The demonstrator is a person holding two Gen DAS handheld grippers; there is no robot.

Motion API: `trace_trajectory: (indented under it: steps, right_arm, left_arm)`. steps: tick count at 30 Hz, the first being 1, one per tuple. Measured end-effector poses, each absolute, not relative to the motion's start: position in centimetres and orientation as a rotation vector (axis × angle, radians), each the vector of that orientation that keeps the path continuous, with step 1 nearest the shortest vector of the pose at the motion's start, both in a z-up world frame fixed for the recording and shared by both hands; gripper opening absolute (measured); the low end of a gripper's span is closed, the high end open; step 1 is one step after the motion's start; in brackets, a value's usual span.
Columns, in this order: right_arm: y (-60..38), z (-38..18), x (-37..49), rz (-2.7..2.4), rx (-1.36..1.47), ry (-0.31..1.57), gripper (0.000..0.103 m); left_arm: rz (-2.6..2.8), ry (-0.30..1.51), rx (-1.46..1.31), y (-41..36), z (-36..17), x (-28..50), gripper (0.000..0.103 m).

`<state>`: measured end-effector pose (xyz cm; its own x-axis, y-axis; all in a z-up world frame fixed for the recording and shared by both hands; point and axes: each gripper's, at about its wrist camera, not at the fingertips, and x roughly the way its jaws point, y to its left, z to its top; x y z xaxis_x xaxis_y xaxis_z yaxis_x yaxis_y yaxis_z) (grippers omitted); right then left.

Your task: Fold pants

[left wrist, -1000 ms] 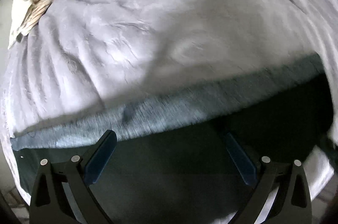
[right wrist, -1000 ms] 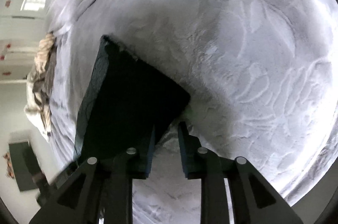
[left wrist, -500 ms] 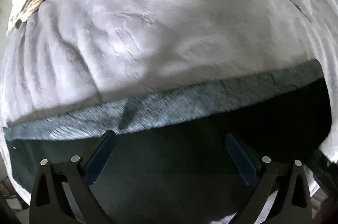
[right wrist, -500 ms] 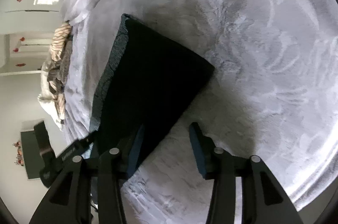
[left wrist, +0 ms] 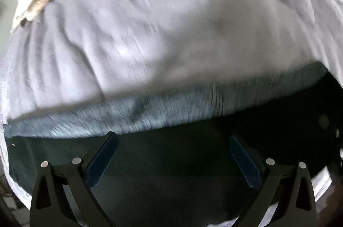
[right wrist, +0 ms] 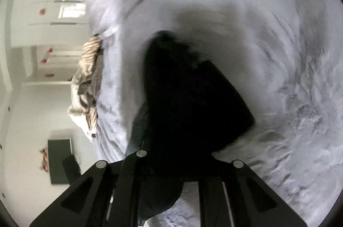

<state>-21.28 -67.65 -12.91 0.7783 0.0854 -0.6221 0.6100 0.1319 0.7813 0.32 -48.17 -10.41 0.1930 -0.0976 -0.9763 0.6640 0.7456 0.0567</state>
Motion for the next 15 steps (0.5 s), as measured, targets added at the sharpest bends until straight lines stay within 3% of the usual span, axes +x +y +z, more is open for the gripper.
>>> trace_trajectory:
  steps: [6, 15]
  right_arm:
    - [-66.4, -9.4, -19.5, -0.369, 1.249, 0.647, 0.012]
    - [-65.3, -6.5, -17.9, -0.353, 1.121, 0.701, 0.012]
  left_arm:
    - [-0.527, 1.289, 0.654, -51.2, -15.1, 0.6, 0.103]
    - [-0.558, 1.306, 0.614, -48.7, -12.1, 1.7, 0.103]
